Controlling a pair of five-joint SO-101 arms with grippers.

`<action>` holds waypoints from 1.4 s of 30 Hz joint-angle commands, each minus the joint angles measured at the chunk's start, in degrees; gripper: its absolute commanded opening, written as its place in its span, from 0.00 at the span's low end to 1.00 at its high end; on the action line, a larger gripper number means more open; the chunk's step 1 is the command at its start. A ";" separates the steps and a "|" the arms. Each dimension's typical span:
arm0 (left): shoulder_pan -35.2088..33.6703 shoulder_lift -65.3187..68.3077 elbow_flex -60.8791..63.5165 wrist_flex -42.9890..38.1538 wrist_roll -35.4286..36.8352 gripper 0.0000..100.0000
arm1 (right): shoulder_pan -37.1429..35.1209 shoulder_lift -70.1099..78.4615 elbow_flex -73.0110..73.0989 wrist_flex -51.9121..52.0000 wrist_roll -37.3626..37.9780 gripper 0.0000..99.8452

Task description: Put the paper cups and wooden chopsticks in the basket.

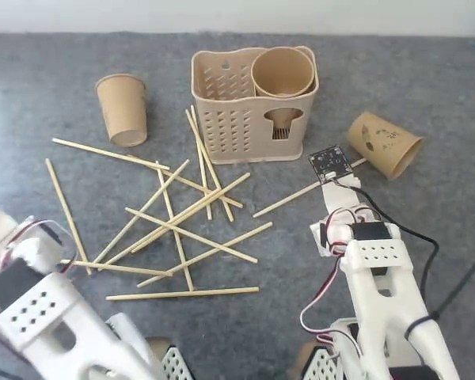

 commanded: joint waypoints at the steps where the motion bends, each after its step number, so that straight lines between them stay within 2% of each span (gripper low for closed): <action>1: -2.37 0.62 -5.41 0.88 -0.70 0.12 | 0.40 -2.07 -0.62 -1.45 1.05 0.01; 5: -9.14 6.77 -13.41 5.80 -0.62 0.24 | 0.66 -2.07 -0.62 -1.45 1.05 0.01; 15: -13.71 46.07 -37.14 13.27 -10.46 0.23 | 0.40 -1.98 -0.62 -1.45 1.32 0.01; 20: -16.35 58.64 -51.56 17.23 -14.59 0.23 | 0.40 -1.98 -0.53 -1.45 1.41 0.01; 24: -16.35 65.67 -58.42 21.45 -20.04 0.23 | 0.40 -1.89 -0.53 -1.45 1.41 0.01; 32: -14.42 72.88 -61.32 30.68 -30.77 0.22 | 0.31 -1.80 -0.53 -1.54 1.41 0.01; 40: -12.92 70.86 -56.92 30.59 -32.35 0.21 | 0.31 -1.80 -0.53 -1.54 1.41 0.01; 42: -11.78 70.07 -54.90 30.59 -32.35 0.17 | 0.31 -1.80 -0.53 -1.54 1.41 0.01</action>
